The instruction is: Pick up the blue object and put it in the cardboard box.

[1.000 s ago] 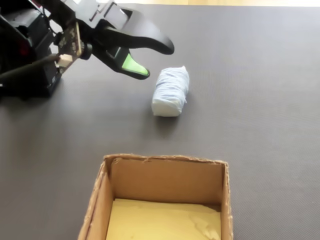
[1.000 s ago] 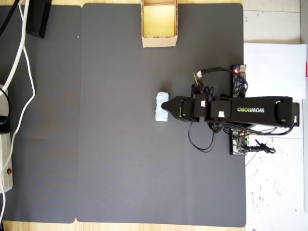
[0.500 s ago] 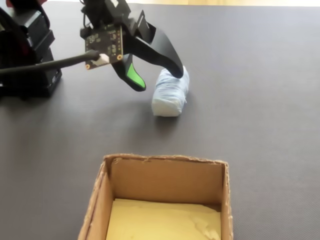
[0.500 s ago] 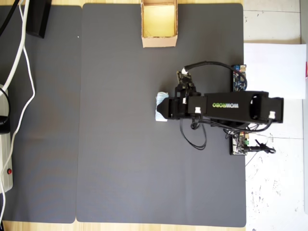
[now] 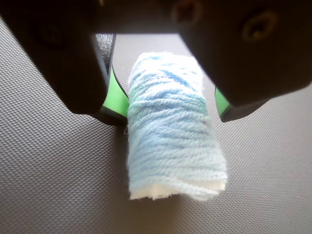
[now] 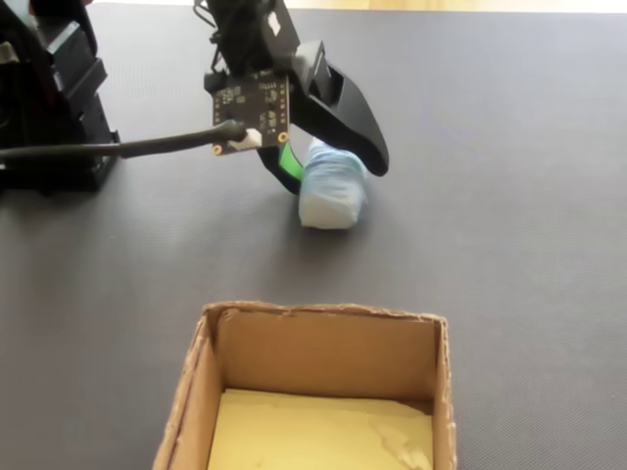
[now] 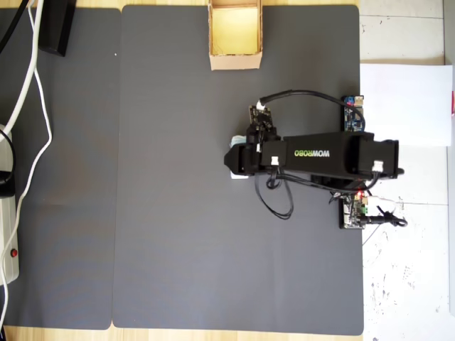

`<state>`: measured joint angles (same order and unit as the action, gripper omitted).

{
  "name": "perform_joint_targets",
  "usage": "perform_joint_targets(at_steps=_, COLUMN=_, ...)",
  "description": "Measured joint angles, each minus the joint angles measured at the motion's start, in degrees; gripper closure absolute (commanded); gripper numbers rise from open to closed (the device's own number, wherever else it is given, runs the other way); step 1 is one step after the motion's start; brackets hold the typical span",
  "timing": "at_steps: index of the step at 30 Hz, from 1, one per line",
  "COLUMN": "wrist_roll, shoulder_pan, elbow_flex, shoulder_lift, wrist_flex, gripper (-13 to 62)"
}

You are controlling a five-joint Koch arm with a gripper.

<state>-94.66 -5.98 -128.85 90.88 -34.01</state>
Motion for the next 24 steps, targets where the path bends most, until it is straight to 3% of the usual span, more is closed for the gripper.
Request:
perform_joint_targets(at_steps=4, wrist_roll=-0.09, shoulder_pan=-0.35, elbow_flex=-4.13, shoulder_lift=0.0, wrist_flex=11.34, gripper=47.1)
perform_joint_targets(at_steps=6, wrist_roll=-0.35, shoulder_pan=-0.79, elbow_flex=-7.73, shoulder_lift=0.7, wrist_flex=20.65, gripper=52.3)
perform_joint_targets(at_steps=9, wrist_roll=-1.76, shoulder_pan=-1.49, elbow_flex=-11.87, shoulder_lift=1.67, wrist_flex=32.08, gripper=53.0)
perform_joint_targets(at_steps=15, wrist_roll=-1.23, shoulder_pan=-2.11, elbow_flex=-15.03, shoulder_lift=3.69, wrist_flex=35.6, gripper=52.9)
perform_joint_targets(at_steps=24, wrist_roll=5.71, shoulder_pan=-3.43, elbow_flex=-22.32, shoulder_lift=15.56, wrist_flex=49.48, gripper=52.9)
